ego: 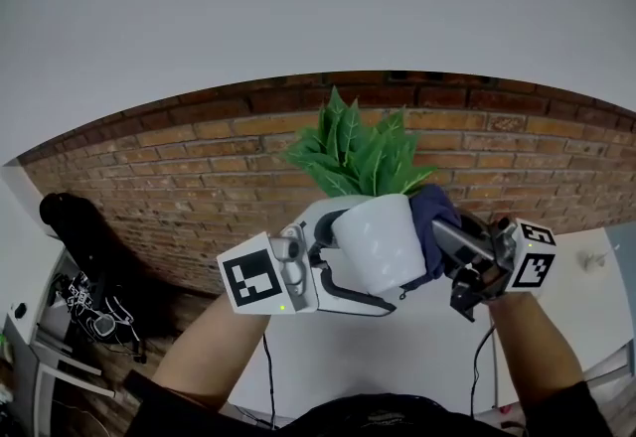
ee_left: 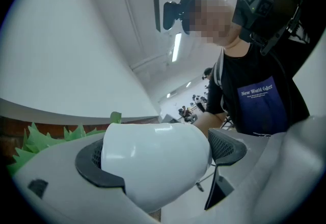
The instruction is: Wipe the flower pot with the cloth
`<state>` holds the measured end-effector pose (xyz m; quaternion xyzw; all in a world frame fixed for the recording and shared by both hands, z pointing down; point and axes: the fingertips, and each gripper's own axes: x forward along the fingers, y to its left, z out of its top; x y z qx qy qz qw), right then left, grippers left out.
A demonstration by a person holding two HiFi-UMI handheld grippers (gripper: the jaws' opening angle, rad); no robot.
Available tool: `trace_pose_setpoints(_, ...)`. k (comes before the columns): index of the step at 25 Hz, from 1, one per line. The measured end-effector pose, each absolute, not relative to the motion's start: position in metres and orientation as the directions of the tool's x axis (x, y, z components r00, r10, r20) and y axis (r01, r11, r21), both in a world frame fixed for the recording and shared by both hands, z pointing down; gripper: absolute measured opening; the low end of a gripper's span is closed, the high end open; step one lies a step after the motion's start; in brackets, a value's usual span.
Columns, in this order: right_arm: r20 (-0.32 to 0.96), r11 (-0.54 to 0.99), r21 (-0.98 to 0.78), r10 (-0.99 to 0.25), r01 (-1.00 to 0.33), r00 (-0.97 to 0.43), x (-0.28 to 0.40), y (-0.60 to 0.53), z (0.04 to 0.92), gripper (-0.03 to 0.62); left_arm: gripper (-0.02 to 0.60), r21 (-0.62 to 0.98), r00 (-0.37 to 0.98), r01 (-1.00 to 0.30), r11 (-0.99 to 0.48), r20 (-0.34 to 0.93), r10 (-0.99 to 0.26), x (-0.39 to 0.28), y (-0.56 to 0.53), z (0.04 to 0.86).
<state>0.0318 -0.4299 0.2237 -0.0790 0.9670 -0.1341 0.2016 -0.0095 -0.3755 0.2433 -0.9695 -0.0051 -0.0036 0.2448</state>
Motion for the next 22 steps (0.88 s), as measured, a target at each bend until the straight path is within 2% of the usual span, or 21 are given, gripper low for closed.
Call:
trace_pose_setpoints(8, -0.285, 0.971, -0.237, -0.024, 0.046, -0.958, 0.036, -0.386, 0.252, 0.057, 0.531, -0.455, 0.998, -0.057, -0.889, -0.029, -0.049, -0.016, -0.39, 0.239)
trace_pose_setpoints(10, -0.321, 0.973, -0.23, -0.057, 0.019, -0.945, 0.04, -0.396, 0.242, 0.057, 0.531, -0.456, 0.999, -0.044, -0.889, -0.036, -0.031, -0.017, -0.389, 0.239)
trace_pose_setpoints(12, -0.372, 0.966, -0.255, -0.142, -0.046, -0.917, 0.042, -0.418, 0.226, 0.057, 0.531, -0.476, 1.0, 0.001, -0.879, -0.009, 0.006, -0.015, -0.382, 0.243)
trace_pose_setpoints(15, -0.366, 0.95, -0.288, -0.225, -0.12, -0.903, 0.034, -0.442, 0.22, 0.057, 0.531, -0.492, 0.998, 0.058, -0.869, 0.036, 0.046, -0.008, -0.372, 0.251)
trace_pose_setpoints(18, -0.359, 0.945, -0.316, -0.195, -0.077, -0.913, 0.024, -0.439, 0.223, 0.057, 0.531, -0.469, 0.999, 0.037, -0.882, 0.019, 0.032, -0.013, -0.378, 0.246)
trace_pose_setpoints(22, -0.332, 0.948, -0.317, -0.086, 0.025, -0.939, 0.023, -0.41, 0.24, 0.057, 0.531, -0.461, 1.0, 0.001, -0.887, 0.02, -0.009, -0.019, -0.388, 0.247)
